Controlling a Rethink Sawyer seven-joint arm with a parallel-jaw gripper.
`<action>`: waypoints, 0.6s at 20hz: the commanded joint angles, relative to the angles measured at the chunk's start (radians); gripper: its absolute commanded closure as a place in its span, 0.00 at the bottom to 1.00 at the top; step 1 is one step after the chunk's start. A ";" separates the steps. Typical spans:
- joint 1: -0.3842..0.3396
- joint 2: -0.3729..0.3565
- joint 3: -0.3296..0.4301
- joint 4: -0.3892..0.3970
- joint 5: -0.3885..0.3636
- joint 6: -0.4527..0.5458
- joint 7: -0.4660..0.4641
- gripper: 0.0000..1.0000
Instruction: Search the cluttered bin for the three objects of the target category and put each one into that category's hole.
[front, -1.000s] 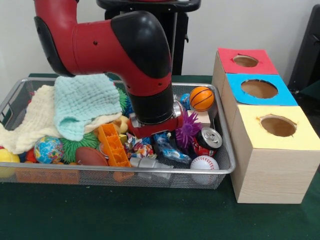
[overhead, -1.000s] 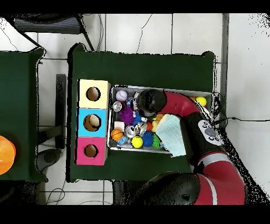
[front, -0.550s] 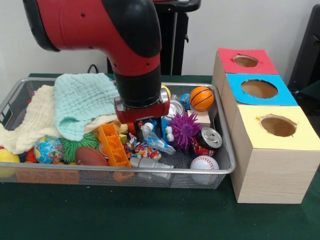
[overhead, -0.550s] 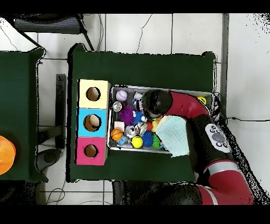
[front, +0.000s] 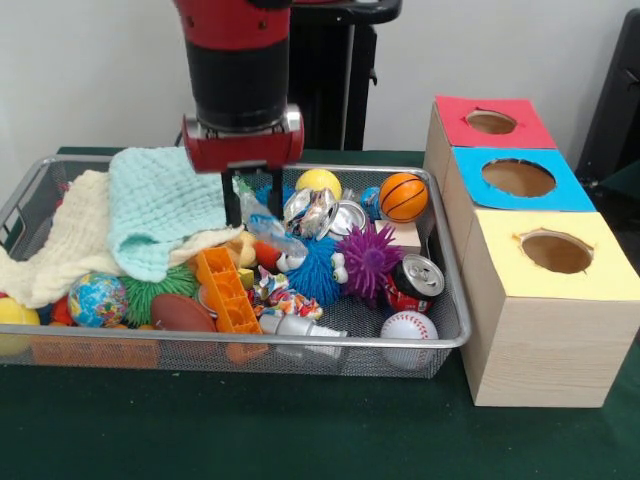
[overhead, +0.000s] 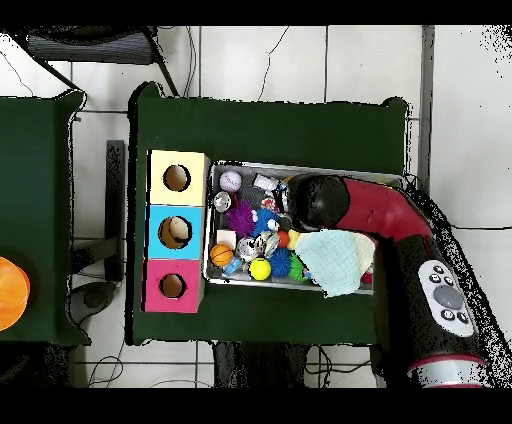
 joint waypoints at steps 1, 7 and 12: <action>0.060 -0.178 -0.041 0.114 0.086 0.067 0.241 1.00; 0.153 -0.224 -0.098 0.096 0.165 0.123 0.327 1.00; 0.233 -0.212 -0.150 0.102 0.228 0.095 0.396 1.00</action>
